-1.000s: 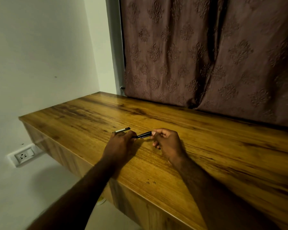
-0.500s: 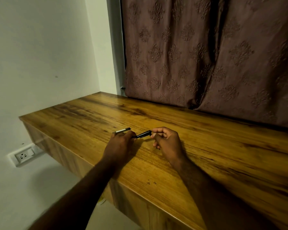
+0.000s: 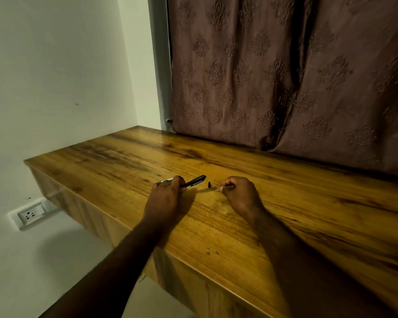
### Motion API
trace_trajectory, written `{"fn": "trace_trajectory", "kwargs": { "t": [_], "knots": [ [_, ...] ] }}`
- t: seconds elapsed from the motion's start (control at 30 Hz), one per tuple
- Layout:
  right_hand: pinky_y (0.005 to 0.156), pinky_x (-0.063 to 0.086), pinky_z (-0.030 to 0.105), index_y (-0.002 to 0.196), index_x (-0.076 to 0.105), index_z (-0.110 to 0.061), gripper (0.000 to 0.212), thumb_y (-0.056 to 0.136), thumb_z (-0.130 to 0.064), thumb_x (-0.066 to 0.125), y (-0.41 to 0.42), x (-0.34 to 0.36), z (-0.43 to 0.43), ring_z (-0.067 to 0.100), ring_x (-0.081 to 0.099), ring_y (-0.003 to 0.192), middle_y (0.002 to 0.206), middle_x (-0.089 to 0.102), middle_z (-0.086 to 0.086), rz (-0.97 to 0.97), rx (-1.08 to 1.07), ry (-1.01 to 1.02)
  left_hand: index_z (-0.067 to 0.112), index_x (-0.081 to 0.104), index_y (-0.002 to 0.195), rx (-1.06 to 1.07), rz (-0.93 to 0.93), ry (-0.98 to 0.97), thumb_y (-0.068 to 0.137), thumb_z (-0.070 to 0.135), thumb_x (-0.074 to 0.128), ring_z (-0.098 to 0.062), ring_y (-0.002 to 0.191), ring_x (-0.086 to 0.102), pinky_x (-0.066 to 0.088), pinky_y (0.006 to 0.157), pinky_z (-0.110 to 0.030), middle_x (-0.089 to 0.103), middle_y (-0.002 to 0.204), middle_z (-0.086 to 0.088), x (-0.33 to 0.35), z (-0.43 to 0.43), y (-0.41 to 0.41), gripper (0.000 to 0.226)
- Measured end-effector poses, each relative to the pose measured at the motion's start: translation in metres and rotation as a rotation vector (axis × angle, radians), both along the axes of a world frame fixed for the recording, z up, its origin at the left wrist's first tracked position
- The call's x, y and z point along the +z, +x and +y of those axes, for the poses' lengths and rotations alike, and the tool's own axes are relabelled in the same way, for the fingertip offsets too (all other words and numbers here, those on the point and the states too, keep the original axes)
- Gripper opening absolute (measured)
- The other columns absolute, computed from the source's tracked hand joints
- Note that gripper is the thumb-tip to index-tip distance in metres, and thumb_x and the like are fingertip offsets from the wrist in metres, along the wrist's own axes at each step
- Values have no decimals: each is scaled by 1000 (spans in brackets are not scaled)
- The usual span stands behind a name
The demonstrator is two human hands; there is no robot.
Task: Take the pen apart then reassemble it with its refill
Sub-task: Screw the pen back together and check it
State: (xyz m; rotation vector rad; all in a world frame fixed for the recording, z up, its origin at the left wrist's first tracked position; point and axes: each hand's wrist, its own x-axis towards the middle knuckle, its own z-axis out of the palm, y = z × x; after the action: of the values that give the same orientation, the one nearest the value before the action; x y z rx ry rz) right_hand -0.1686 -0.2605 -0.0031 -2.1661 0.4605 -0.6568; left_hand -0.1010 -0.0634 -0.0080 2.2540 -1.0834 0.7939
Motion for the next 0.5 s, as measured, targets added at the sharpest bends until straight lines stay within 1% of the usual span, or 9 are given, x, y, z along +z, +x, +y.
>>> {"fn": "trace_trajectory", "kwargs": {
  "t": [0.03,0.07,0.1,0.17,0.2,0.27,0.33,0.4,0.5],
  "knots": [
    [62,42,21,91,73,-15,7,85,-16,69,2,0,1,10,61,79,86,69,-3,31,21,-29,14,55,98,4,-15,20,86,68,3,-28,76,63,39,71,-35,69,82,-5,-1,0,2,76],
    [62,42,22,92,73,-17,8,85,-17,69,4,0,2,10,61,79,84,68,-4,60,37,-58,15,55,98,13,-14,44,87,68,5,-26,77,63,37,71,-34,68,84,-3,-2,0,4,74],
    [64,46,24,91,74,-19,8,85,-18,69,7,-1,2,12,61,79,83,68,-5,88,42,-92,16,55,99,21,-12,63,89,67,13,-25,78,62,35,72,-33,68,87,-2,-4,0,7,67],
    [70,53,33,84,73,-25,6,84,-21,68,11,-2,3,15,63,78,82,70,-6,140,21,-184,17,55,99,35,-7,69,93,58,35,-24,79,62,34,72,-32,66,88,-1,-9,0,13,45],
    [71,54,35,81,72,-26,7,85,-21,68,13,-2,3,16,64,78,83,70,-5,161,3,-214,18,55,99,37,-10,63,94,53,41,-24,78,61,35,72,-32,66,87,-1,-10,-1,14,38],
    [72,53,33,76,67,-27,13,86,-19,66,14,-2,4,19,63,80,86,70,-2,187,-30,-244,18,55,97,19,-16,37,95,49,44,-24,76,61,38,72,-33,66,84,-1,-11,-2,15,33],
    [71,51,33,77,63,-27,15,88,-17,62,14,-3,5,20,61,82,91,67,-1,205,-40,-269,18,54,96,4,-1,14,95,48,46,-23,75,62,41,73,-34,66,81,0,-10,-2,14,31],
    [68,48,32,82,62,-24,14,92,-16,56,12,-2,6,19,60,80,92,65,-2,184,-11,-261,19,54,97,7,17,15,95,49,47,-23,76,62,42,75,-36,66,82,0,-12,-2,14,31],
    [60,42,27,83,60,-23,15,95,-15,54,3,2,10,11,56,74,82,62,-7,19,49,-90,20,53,99,11,23,24,94,51,46,-23,78,62,43,75,-37,66,84,1,-13,-3,16,32]
  ]
}}
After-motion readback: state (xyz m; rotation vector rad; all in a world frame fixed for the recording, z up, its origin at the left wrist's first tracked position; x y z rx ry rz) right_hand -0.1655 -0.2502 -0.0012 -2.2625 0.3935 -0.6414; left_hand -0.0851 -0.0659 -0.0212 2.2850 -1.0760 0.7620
